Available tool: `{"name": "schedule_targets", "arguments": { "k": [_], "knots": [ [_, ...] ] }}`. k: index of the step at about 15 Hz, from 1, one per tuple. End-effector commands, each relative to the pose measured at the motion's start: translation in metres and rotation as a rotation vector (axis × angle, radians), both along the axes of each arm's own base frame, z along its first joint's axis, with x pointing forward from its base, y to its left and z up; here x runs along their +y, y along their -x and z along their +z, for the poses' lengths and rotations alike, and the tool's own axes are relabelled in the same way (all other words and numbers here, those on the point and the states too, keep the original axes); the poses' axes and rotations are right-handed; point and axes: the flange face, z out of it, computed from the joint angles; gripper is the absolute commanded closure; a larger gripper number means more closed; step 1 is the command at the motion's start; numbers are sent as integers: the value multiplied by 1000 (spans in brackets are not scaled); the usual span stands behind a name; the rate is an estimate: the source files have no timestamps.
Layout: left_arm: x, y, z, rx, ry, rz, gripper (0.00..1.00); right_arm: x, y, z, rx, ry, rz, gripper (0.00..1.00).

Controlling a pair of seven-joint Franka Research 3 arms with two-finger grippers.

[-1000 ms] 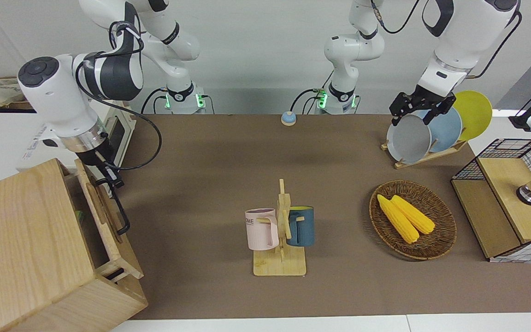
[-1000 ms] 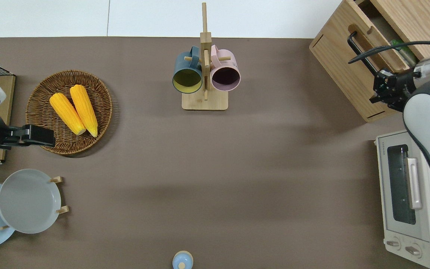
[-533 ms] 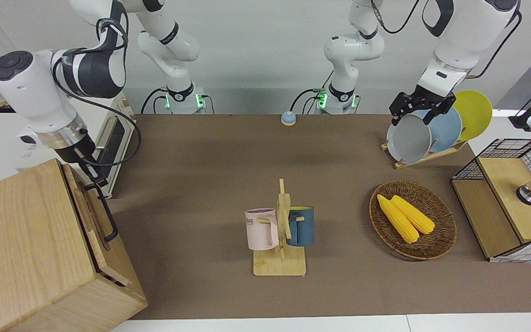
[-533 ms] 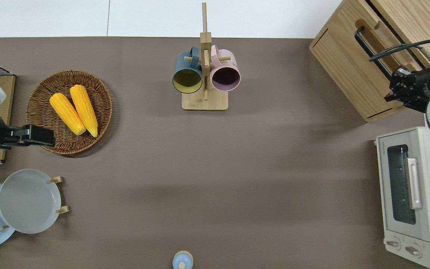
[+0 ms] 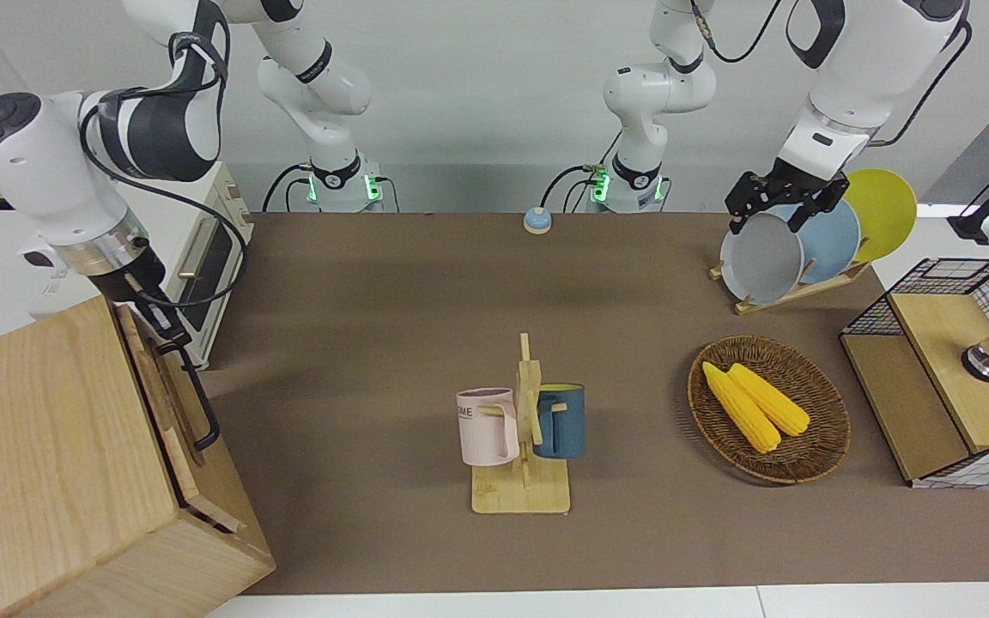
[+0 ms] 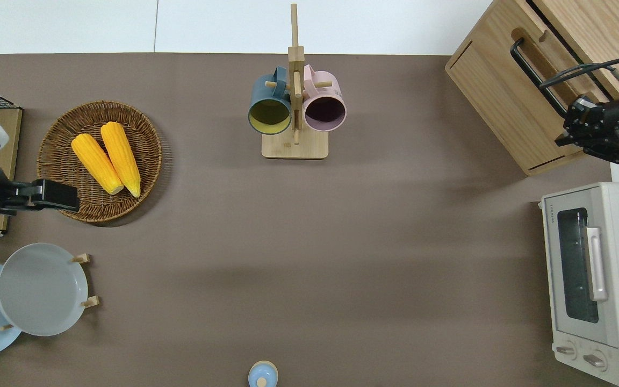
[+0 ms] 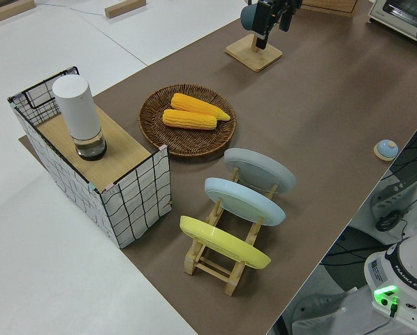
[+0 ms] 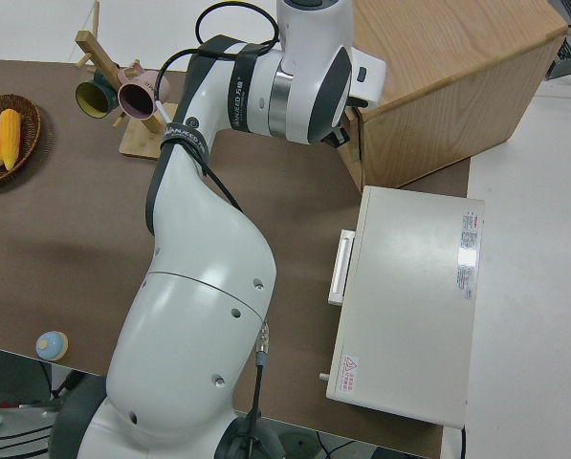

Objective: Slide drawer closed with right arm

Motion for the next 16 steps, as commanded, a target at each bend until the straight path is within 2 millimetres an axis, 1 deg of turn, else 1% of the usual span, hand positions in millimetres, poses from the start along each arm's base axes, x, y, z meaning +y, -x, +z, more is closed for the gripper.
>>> {"name": "schedule_targets", "arguments": {
  "k": [1,2,3,5,6,8,9,10,11,13,15,16],
  "knots": [
    [1,4,2,7,-12,-7,2,44,-4,6,8,-50,1,1000],
    [1,4,2,7,-12,-7,2,63,-2,7,31,-53,-7,1000],
    [1,4,2,7,-12,-7,5,76,0,8,45,-50,-4,1000],
    [1,4,2,7,-12,-7,5,109,10,17,75,-34,34,1000],
    [1,4,2,6,-12,-7,2,118,13,20,78,-29,57,1000],
    [1,4,2,6,-12,-7,5,137,26,38,74,-13,165,1000],
    [1,4,2,6,-12,-7,2,142,35,51,68,-4,220,1000],
    [1,4,2,7,-12,-7,5,143,44,64,65,0,258,974],
    [0,4,2,6,-12,-8,2,143,54,78,60,5,284,810],
    [0,4,2,7,-12,-8,2,143,75,106,50,12,338,408],
    [1,4,2,6,-12,-7,2,143,86,121,34,21,390,19],
    [1,4,2,6,-12,-7,5,142,96,130,19,36,448,17]
  ]
}}
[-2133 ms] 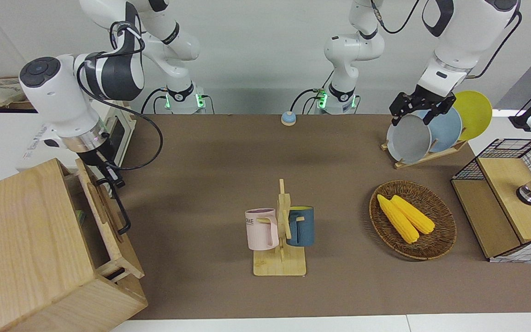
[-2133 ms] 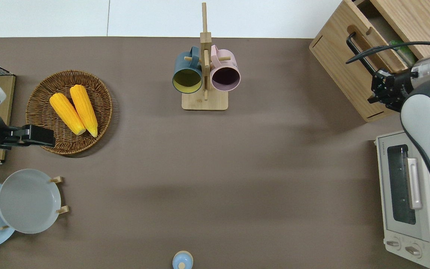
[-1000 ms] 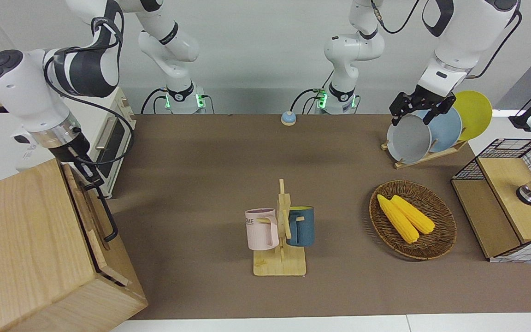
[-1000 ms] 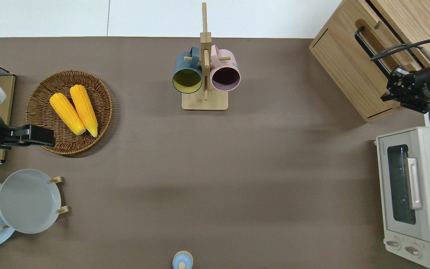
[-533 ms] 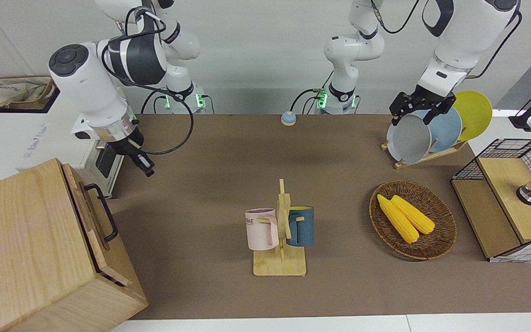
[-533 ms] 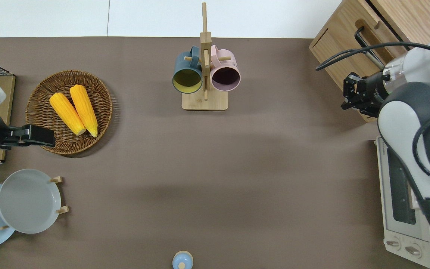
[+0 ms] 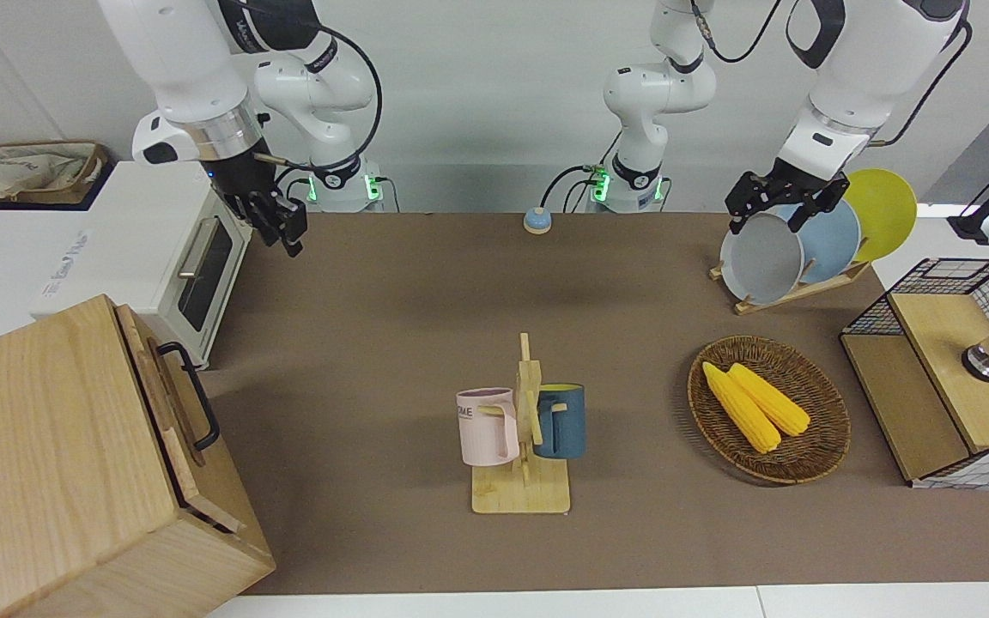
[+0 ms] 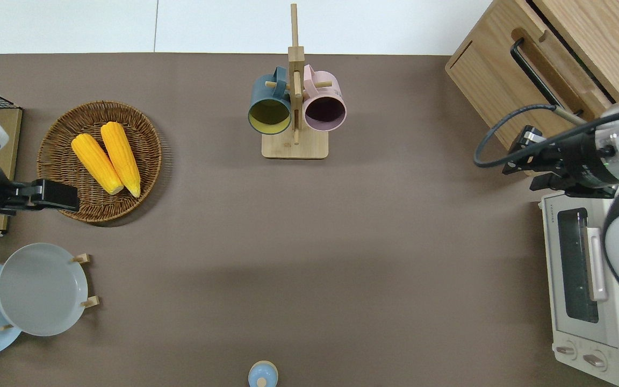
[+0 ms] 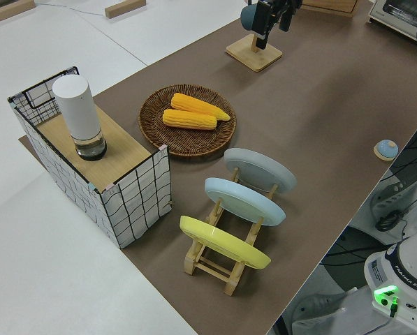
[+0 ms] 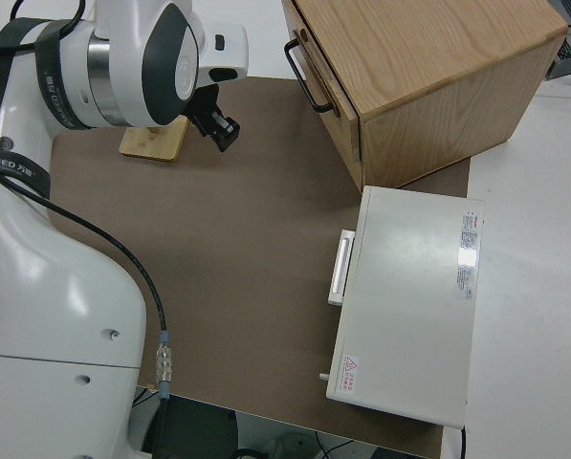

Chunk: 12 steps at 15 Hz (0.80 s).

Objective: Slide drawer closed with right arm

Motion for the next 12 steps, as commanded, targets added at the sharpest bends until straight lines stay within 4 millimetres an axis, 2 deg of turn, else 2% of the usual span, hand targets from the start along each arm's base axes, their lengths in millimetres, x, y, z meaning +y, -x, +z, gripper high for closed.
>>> {"name": "schedule_targets", "arguments": {
  "k": [1,4,6,8,10,12],
  "knots": [
    [1,4,2,7,-12,-7,2,-5,28,23,-32,11,152,17],
    [1,4,2,6,-12,-7,5,-14,45,30,-50,21,293,17],
    [1,4,2,6,-12,-7,5,-20,54,37,-62,21,310,17],
    [1,4,2,6,-12,-7,2,-35,61,36,-63,23,365,15],
    [1,4,2,6,-12,-7,5,-47,60,35,-68,37,458,15],
    [1,4,2,6,-12,-7,2,-48,58,35,-72,41,458,15]
  ]
}}
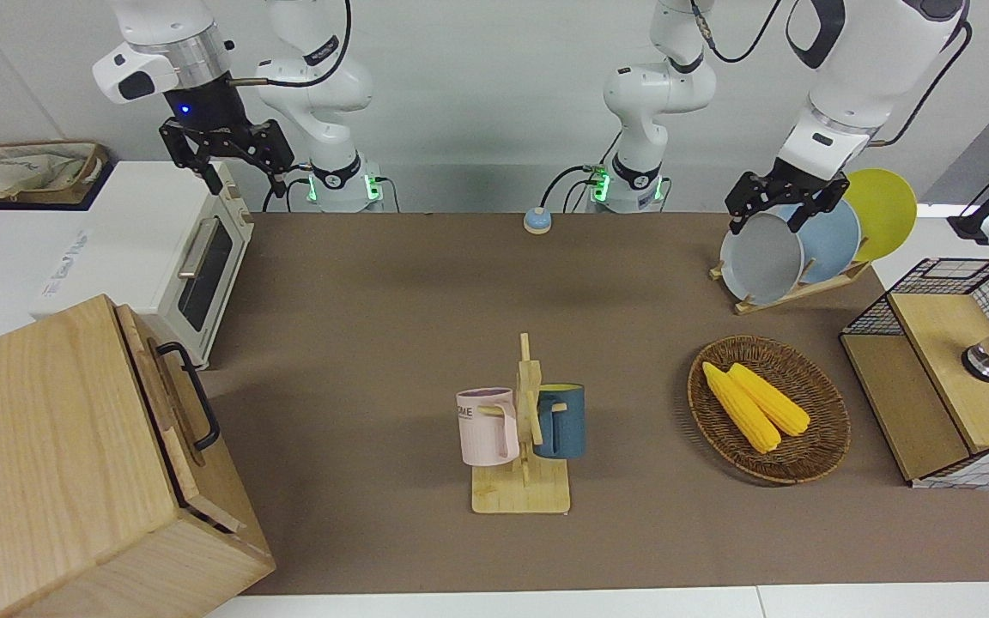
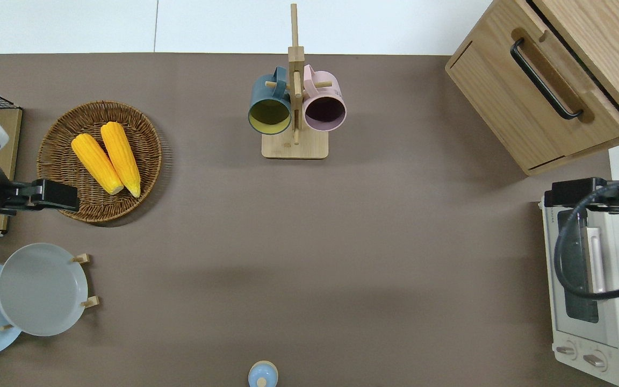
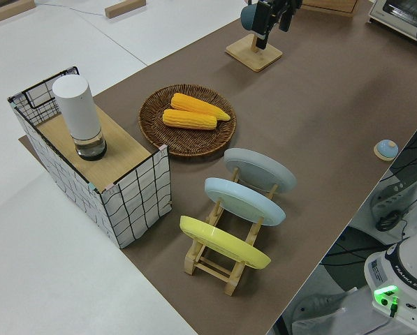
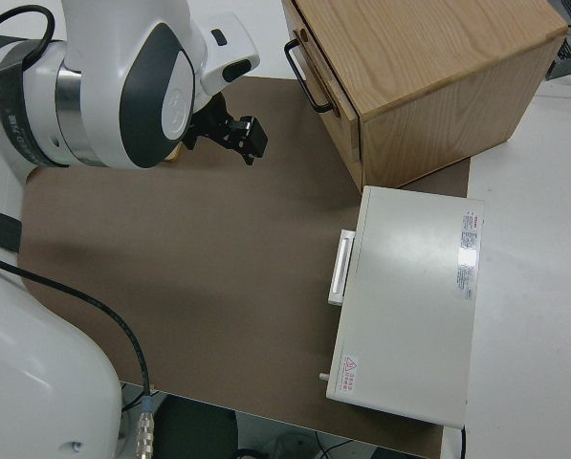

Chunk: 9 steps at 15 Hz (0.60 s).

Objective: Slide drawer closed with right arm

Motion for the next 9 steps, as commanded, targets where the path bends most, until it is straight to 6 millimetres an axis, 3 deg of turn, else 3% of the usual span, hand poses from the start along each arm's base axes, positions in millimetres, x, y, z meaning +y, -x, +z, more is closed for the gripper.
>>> {"name": "schedule_targets", "arguments": {
  "k": [1,9],
  "knots": [
    [1,4,2,7,-12,-7,5,-6,5,-2,-2,10,53,15],
    [1,4,2,7,-12,-7,2,-6,4,-1,-4,24,54,17]
  ]
}}
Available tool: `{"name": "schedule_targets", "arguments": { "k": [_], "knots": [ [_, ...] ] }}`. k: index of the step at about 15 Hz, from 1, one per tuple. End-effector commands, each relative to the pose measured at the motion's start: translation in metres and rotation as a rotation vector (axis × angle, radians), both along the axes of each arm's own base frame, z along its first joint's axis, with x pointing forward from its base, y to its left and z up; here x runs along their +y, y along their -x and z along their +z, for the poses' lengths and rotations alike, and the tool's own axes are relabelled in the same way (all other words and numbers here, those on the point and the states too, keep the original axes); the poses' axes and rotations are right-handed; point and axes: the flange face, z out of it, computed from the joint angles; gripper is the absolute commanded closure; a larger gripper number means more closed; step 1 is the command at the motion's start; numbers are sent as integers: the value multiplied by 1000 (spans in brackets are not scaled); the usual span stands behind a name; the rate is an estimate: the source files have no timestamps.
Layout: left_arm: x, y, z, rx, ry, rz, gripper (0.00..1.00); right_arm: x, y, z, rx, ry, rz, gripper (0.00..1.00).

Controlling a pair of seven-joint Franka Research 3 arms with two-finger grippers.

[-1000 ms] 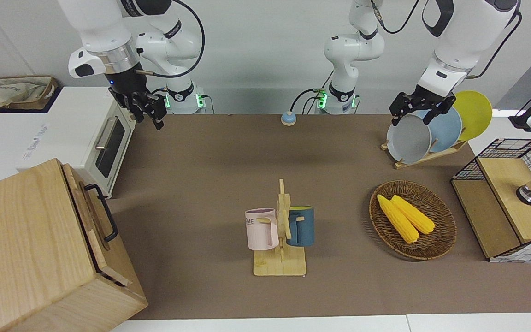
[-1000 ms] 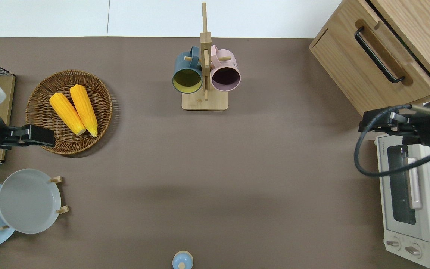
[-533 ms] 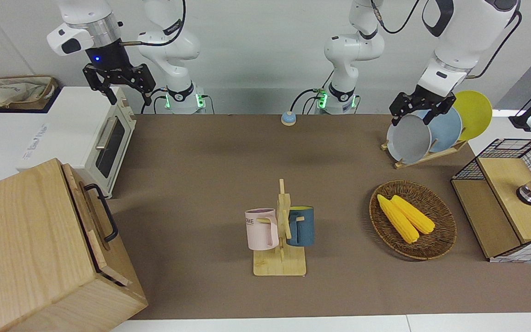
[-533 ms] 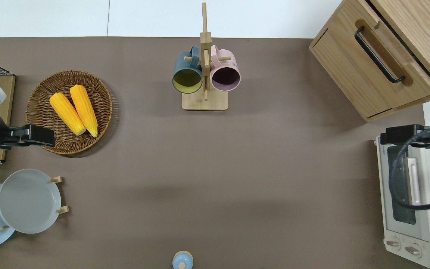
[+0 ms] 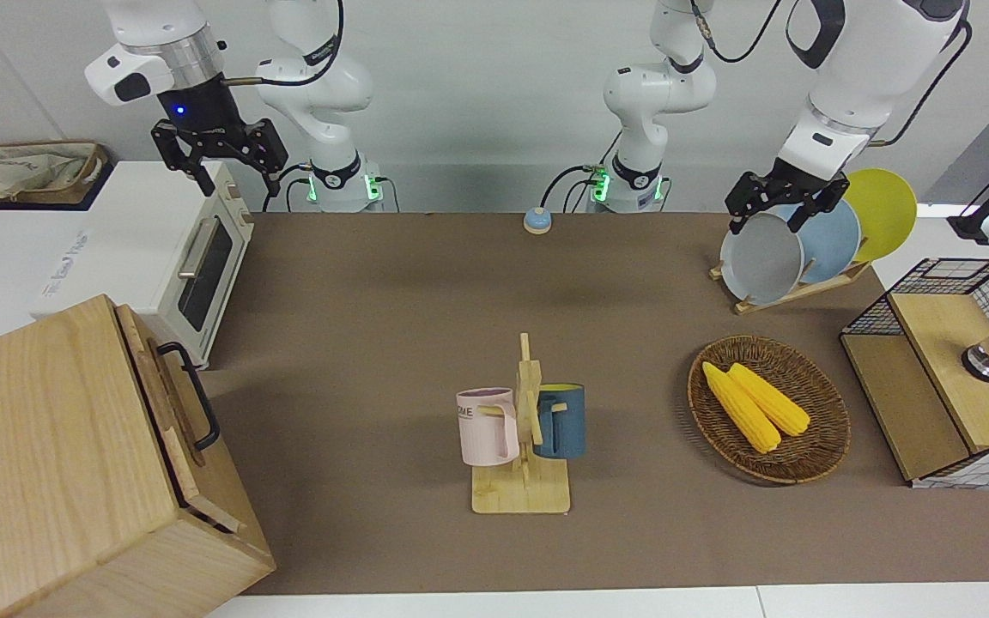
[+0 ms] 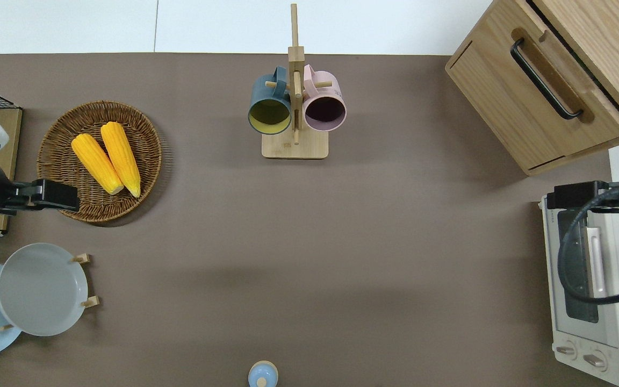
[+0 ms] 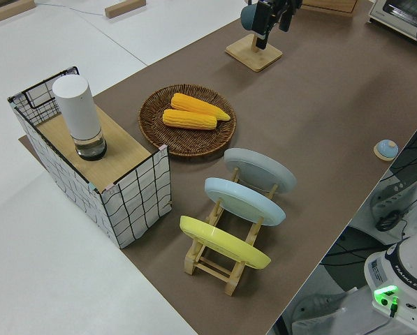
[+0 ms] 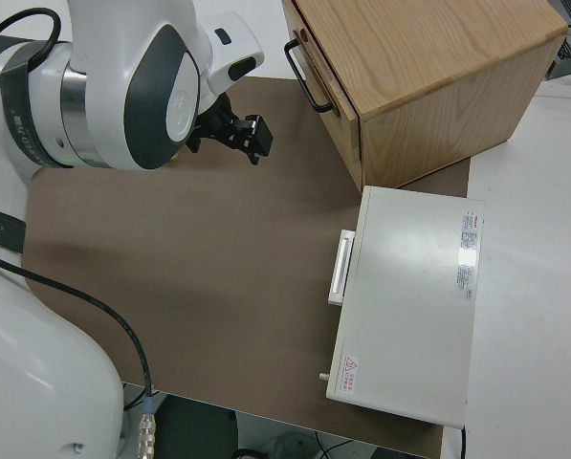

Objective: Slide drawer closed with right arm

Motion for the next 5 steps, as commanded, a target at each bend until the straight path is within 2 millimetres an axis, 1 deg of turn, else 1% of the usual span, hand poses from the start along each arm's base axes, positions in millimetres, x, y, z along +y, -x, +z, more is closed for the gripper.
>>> {"name": "schedule_targets", "arguments": {
  "k": [1,5],
  "knots": [
    [1,4,2,6,-12,-7,2,-4,4,1,-7,15,17,15],
    [1,4,2,6,-12,-7,5,-7,2,-1,-3,14,9,15]
  ]
}}
